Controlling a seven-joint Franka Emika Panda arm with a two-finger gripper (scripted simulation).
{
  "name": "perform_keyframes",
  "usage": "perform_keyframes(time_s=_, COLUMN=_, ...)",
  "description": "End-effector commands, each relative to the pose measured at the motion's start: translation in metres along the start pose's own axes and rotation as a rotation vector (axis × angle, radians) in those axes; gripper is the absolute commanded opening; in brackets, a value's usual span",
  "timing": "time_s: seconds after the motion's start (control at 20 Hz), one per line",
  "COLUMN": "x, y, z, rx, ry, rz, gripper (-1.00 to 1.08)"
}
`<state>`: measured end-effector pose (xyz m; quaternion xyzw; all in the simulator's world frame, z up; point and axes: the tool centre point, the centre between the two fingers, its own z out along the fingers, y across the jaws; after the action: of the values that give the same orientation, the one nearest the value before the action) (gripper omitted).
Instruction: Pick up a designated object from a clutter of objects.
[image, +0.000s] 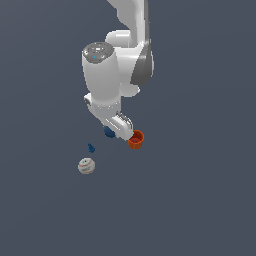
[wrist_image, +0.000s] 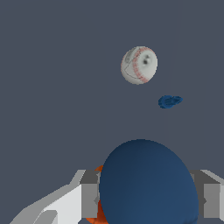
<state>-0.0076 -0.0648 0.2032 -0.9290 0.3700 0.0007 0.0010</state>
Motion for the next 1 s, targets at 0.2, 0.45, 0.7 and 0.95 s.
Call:
perform_keyframes(time_s=0.2, x=-0.004, y=0.029, z=-0.071, rx=0.0, ry=0.001, rz=0.001, gripper=-1.0)
perform_keyframes(time_s=0.45, x=-0.006, y=0.051, z=-0.123, rx=-0.001, ry=0.001, rz=0.001, gripper=-1.0)
perform_keyframes(time_s=0.7, x=-0.008, y=0.068, z=-0.169, rx=-0.001, ry=0.001, rz=0.001, gripper=-1.0)
perform_keyframes(time_s=0.95, x=-0.008, y=0.081, z=-0.203, rx=-0.001, ry=0.002, rz=0.001, gripper=-1.0)
